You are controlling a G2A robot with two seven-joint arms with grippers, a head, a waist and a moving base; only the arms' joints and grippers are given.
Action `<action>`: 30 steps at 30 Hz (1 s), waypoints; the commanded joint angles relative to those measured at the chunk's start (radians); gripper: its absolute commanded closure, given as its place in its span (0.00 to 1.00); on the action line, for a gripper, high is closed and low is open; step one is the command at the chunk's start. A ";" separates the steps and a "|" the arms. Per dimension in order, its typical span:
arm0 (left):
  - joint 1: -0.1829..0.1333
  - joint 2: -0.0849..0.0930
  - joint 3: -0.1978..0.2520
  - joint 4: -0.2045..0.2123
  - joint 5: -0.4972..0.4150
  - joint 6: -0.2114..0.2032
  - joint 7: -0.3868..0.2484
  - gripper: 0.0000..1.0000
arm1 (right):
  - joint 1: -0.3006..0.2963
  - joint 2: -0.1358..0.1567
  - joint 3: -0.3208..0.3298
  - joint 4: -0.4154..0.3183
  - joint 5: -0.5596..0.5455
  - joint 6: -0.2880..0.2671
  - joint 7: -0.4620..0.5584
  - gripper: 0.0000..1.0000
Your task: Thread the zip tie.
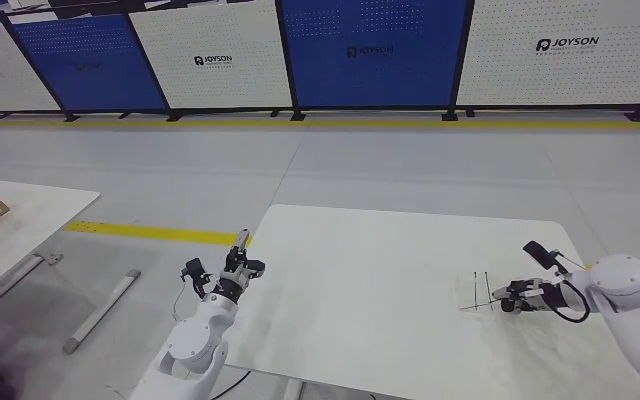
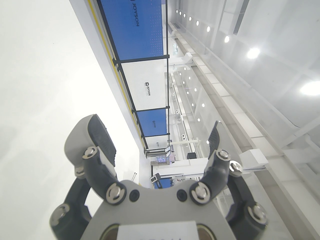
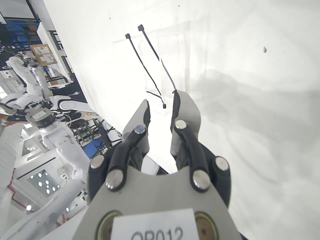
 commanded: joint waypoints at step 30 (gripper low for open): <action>0.000 0.000 0.000 0.000 0.000 0.000 0.000 0.00 | -0.005 0.011 0.053 -0.008 0.002 -0.031 0.009 1.00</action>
